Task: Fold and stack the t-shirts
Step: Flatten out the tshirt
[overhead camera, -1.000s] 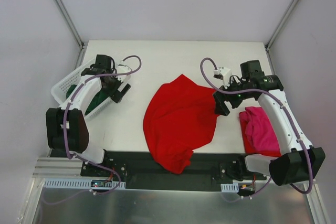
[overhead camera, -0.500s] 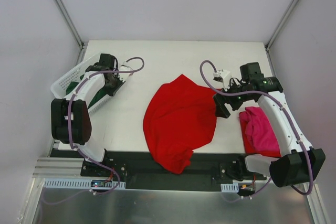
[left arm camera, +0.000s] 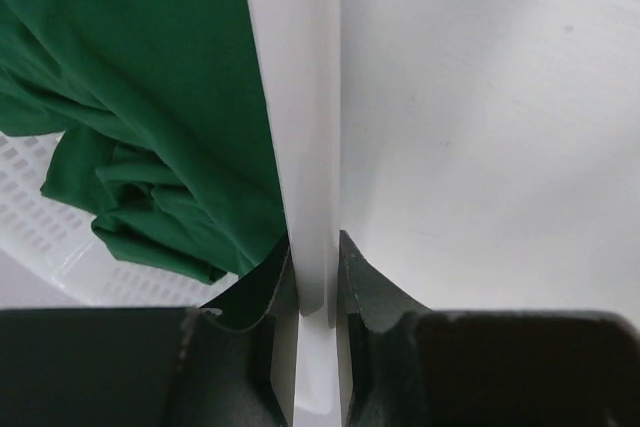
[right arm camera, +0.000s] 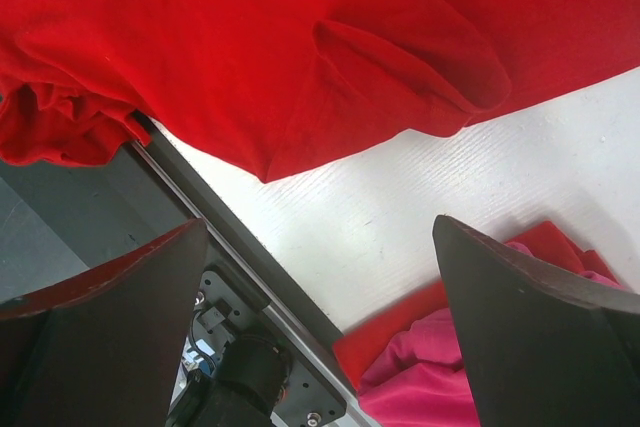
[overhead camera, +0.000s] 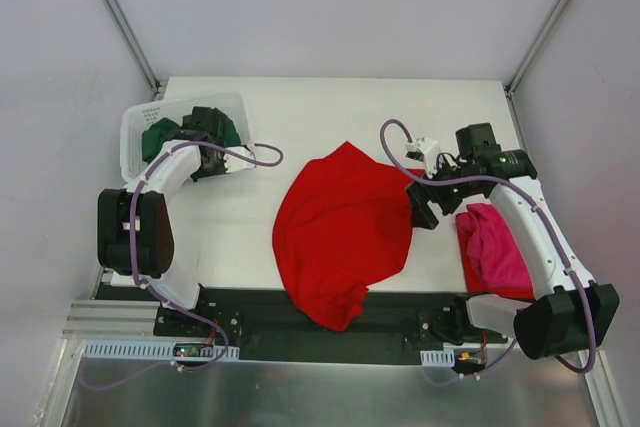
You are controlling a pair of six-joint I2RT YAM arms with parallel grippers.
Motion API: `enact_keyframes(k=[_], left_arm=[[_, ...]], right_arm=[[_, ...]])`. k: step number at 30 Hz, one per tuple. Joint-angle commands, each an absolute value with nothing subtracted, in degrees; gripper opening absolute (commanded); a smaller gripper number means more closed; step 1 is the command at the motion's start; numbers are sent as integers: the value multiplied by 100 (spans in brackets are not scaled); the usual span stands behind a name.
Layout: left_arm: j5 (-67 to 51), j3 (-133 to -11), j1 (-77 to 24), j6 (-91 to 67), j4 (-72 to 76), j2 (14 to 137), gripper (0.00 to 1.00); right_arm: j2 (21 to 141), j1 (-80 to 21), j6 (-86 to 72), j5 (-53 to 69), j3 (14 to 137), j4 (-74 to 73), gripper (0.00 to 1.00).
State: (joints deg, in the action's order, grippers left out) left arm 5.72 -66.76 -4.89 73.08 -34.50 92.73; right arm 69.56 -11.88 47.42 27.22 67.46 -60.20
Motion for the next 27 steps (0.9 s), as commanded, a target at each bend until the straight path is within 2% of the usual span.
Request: enact_keyframes(k=[1, 9, 10, 11, 12, 13, 17, 21, 23, 27], left_arm=[[939, -6468, -580, 8876, -3375, 8982, 0], [940, -6723, -536, 8614, -3243, 8903, 0], [958, -6732, -536, 8552, -3234, 8903, 12], [993, -6750, -527, 8482, -3226, 8929, 29], [1150, -6733, -527, 8464, -3199, 8947, 55], [1256, -6706, -527, 8429, -3086, 8930, 99], [1459, -6732, -597, 7773, -1998, 8343, 99], [1950, -7452, -905, 6288, -1995, 7902, 99], [1881, -7558, -1063, 5027, -2283, 7639, 99], [1758, -7586, -1143, 3000, -3898, 7822, 99]], right_arm=[[6741, -1195, 4764, 2768, 6671, -5985, 100], [6662, -1204, 4816, 2725, 6486, -5906, 100], [6662, -1204, 4816, 2733, 6486, -5906, 100], [6680, -1204, 4825, 2751, 6486, -5898, 100], [6688, -1204, 4825, 2751, 6495, -5897, 100], [6697, -1195, 4825, 2760, 6504, -5906, 100], [6732, -1204, 4852, 2812, 6478, -5880, 100], [6829, -1204, 4869, 2830, 6451, -5862, 100], [6908, -1204, 4860, 2839, 6469, -5827, 100], [6996, -1204, 4834, 2856, 6530, -5810, 100]])
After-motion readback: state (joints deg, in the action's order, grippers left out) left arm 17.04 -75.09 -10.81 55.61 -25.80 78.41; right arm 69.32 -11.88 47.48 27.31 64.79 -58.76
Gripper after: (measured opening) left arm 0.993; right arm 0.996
